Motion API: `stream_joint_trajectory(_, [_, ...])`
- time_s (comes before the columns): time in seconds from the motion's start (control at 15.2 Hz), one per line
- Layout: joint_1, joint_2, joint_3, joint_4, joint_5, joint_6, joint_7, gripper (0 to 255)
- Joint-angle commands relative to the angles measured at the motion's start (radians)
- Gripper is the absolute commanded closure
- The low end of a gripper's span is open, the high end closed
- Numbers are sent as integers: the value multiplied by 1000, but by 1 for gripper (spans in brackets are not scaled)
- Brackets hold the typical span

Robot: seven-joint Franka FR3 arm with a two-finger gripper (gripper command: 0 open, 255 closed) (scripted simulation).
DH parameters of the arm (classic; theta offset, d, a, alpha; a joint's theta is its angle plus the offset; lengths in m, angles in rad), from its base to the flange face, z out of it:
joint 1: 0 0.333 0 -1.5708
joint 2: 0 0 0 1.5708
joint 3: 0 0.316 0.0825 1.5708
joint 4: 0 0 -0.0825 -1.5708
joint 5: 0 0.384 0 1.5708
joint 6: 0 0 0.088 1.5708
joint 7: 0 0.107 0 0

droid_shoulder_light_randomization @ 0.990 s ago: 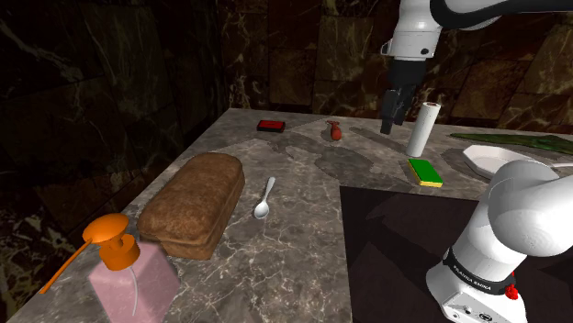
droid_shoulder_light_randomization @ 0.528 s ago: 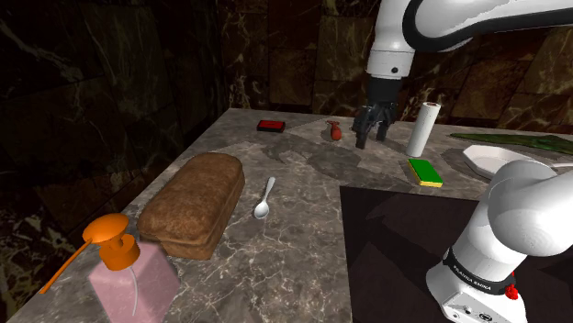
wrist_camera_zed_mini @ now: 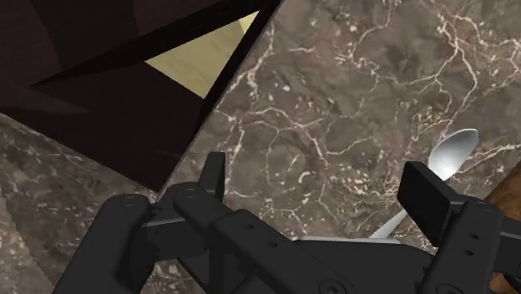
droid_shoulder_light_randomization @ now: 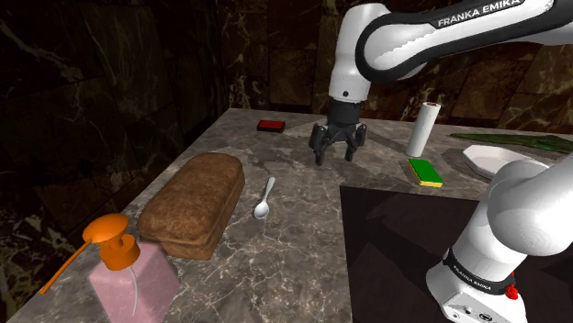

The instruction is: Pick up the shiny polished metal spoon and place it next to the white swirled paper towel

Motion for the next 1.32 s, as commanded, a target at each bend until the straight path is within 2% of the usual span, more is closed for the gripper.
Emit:
stream_joint_trajectory(0.0, [-9,76,31,25,20,65,78,0])
stream_joint_trajectory(0.4, [-34,300,111,121,38,232,312,0])
stream_joint_trajectory(0.86, [-46,577,149,288,-22,385,596,0])
stream_joint_trajectory(1.25, [-35,629,152,274,-33,451,608,0])
